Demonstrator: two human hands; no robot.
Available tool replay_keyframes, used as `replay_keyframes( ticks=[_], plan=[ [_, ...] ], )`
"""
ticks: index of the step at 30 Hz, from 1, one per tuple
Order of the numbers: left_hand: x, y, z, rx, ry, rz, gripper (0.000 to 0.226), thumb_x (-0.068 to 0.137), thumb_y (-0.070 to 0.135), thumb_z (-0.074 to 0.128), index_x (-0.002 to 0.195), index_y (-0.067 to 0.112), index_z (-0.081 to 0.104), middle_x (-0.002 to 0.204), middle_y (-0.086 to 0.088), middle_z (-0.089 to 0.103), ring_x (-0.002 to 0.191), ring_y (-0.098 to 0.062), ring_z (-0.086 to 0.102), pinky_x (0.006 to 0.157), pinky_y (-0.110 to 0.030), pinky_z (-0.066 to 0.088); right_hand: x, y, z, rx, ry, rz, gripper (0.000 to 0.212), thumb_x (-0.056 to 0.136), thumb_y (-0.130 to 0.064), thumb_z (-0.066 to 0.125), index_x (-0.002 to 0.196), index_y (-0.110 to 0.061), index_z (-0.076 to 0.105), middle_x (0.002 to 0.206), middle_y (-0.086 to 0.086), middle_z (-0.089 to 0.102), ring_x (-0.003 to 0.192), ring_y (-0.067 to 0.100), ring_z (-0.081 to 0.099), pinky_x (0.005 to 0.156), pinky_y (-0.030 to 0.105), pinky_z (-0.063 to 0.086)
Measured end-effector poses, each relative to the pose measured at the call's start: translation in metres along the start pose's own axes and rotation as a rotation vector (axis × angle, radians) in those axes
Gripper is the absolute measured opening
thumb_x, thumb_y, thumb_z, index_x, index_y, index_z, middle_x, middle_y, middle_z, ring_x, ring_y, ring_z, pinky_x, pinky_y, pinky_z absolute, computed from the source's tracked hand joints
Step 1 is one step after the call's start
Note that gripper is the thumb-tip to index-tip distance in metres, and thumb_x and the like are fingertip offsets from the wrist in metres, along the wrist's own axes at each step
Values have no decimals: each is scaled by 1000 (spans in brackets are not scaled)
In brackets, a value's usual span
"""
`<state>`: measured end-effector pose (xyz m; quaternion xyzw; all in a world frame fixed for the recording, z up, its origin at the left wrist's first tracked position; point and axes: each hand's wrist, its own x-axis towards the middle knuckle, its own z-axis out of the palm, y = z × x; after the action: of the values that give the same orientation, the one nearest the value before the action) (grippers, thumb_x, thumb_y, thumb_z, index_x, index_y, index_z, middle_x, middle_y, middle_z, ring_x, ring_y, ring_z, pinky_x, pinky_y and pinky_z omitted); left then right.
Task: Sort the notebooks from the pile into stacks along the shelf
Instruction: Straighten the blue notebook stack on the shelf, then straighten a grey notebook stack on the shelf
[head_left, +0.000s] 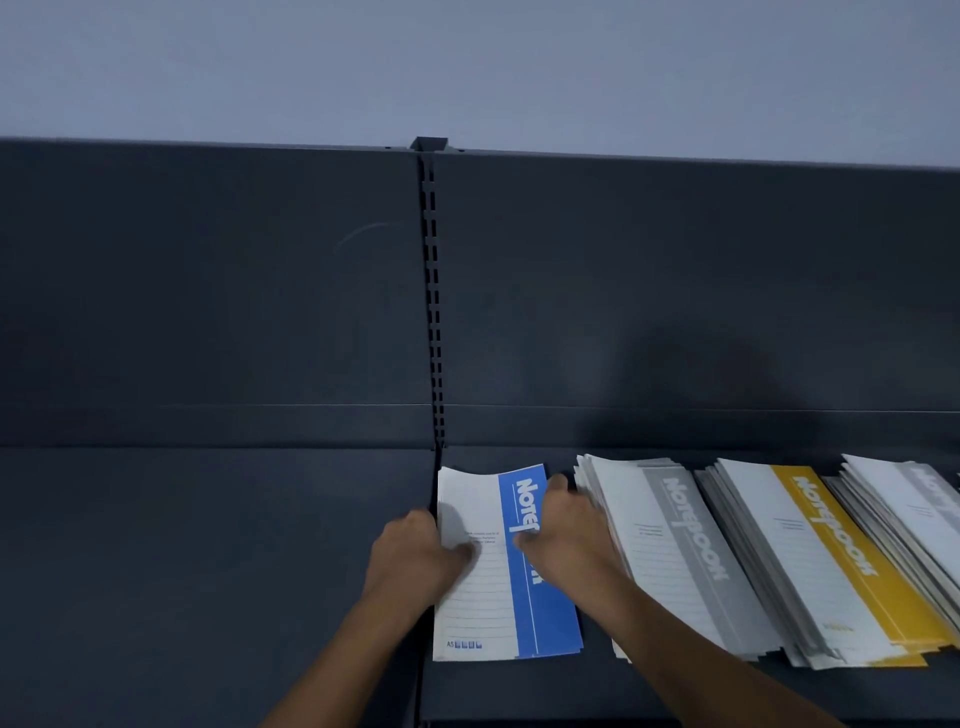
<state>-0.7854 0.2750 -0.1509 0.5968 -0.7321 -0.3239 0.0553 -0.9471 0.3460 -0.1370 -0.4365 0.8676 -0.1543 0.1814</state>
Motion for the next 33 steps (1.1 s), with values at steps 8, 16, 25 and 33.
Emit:
replay_keyframes(
  ticks=[8,16,25,33],
  plan=[
    [-4,3,1,39,23,45,47,79,57,72,101,18,59,101,4,65,87,-16,60,67,-26,44,0,1,-1,4,11,-9,52,88,-21,75,126,-12,40,102,1,63,80,13,59,71,27,60],
    [-10,12,-4,246,72,83,67,84,61,65,129,14,48,127,-4,55,112,-27,61,83,-34,52,-4,1,-9,-37,72,-56,47,89,-27,72,123,-13,42,119,8,61,107,22,60,78,26,50],
    [-23,90,22,-73,45,296,37,91,46,64,117,23,51,109,5,57,89,-13,62,77,-30,53,-1,83,-87,-23,249,15,36,97,-33,61,128,-15,55,122,3,65,108,20,64,86,26,49],
    [-33,141,69,-234,-202,93,35,92,49,62,111,24,46,94,19,57,82,5,54,63,-17,42,-3,139,-103,-61,0,69,22,101,-26,49,118,-13,47,84,-5,51,78,15,55,70,25,40]
  ],
)
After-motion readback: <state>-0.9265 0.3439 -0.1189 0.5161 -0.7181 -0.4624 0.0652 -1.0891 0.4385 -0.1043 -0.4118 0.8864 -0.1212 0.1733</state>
